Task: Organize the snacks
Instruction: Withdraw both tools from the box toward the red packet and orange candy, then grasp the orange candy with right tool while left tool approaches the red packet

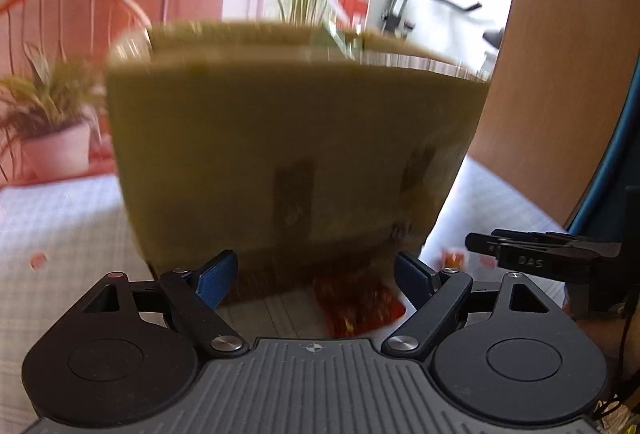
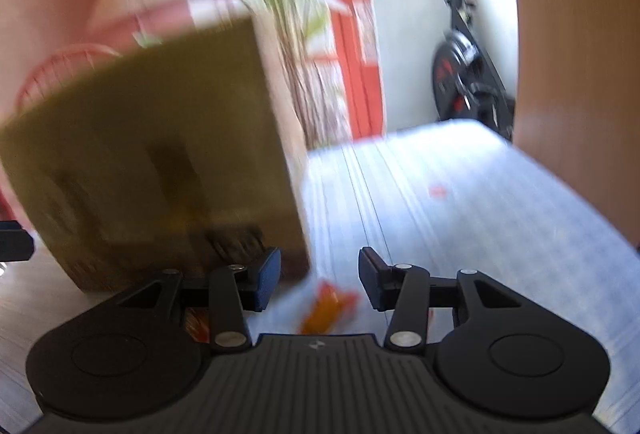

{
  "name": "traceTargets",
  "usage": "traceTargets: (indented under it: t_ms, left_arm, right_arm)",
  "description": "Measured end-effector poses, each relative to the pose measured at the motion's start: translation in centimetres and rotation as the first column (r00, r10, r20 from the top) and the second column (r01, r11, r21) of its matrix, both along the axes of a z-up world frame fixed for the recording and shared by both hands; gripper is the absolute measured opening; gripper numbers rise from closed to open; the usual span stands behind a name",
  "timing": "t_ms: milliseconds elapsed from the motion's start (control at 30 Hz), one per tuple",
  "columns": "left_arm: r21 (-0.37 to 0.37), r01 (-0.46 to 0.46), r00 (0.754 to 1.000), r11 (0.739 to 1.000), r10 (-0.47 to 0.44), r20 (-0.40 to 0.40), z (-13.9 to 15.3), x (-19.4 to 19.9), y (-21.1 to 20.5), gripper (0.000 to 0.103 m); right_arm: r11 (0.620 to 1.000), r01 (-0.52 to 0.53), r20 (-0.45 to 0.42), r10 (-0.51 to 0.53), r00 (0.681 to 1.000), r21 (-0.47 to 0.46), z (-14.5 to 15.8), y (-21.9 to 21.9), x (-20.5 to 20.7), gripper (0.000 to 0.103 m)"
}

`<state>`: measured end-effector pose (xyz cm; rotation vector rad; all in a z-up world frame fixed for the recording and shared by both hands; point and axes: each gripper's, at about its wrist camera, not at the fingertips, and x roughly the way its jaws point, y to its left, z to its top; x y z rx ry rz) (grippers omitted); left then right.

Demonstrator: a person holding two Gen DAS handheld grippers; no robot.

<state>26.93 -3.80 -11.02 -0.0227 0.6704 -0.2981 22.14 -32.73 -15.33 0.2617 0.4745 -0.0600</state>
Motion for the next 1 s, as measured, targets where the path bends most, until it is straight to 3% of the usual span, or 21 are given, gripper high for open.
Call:
traceTargets:
  t_ms: [67, 200, 267, 433, 500, 667, 833, 1000]
  left_arm:
    - [0.008, -0.003, 0.999, 1.0, 0.004, -0.036, -1.2, 0.6, -0.3, 0.087]
    - [-0.011, 0.005, 0.995, 1.0, -0.006, -0.103, -3.1, 1.8, -0.8, 0.087]
    - [-0.019, 0.01, 0.992, 1.0, -0.012, -0.123, -3.9, 2.2, -1.0, 0.087]
    - [-0.049, 0.006, 0.983, 0.999, -0.015, -0.183, -5.6, 2.8, -2.1, 0.087]
    - [-0.053, 0.001, 0.981, 0.999, -0.011, -0.194, -6.3, 3.5, -2.9, 0.087]
    - [-0.052, -0.003, 0.977, 0.999, -0.008, -0.215, -7.5, 4.8, -4.4, 0.087]
    - [-0.024, -0.043, 0.973, 0.999, 0.036, -0.226, -8.7, 6.0, -5.8, 0.087]
    - [0.005, -0.076, 0.976, 0.997, 0.075, -0.205, -9.6, 6.4, -7.1, 0.087]
  right_arm:
    - [1.0, 0.014, -0.045, -0.014, 0.999, 0.0, -1.5, -0.1, 0.8, 0.053]
    - [0.999, 0.036, -0.101, -0.034, 0.994, 0.021, -3.4, -0.5, 1.9, 0.053]
    - [0.999, 0.026, -0.092, -0.022, 0.996, 0.039, -3.9, -0.7, 2.0, 0.058]
    - [1.0, -0.011, -0.086, 0.01, 0.996, -0.019, -4.1, 0.3, 2.6, 0.061]
    - [1.0, -0.024, -0.077, 0.023, 0.997, -0.013, -4.2, 0.4, 2.7, 0.056]
    - [0.998, -0.063, -0.058, 0.063, 0.996, -0.007, -4.3, 0.7, 2.5, 0.029]
    - [0.995, -0.096, -0.048, 0.094, 0.994, -0.036, -4.3, 1.4, 2.5, 0.024]
    - [0.996, -0.085, -0.04, 0.085, 0.996, -0.002, -4.5, 0.7, 2.6, 0.024]
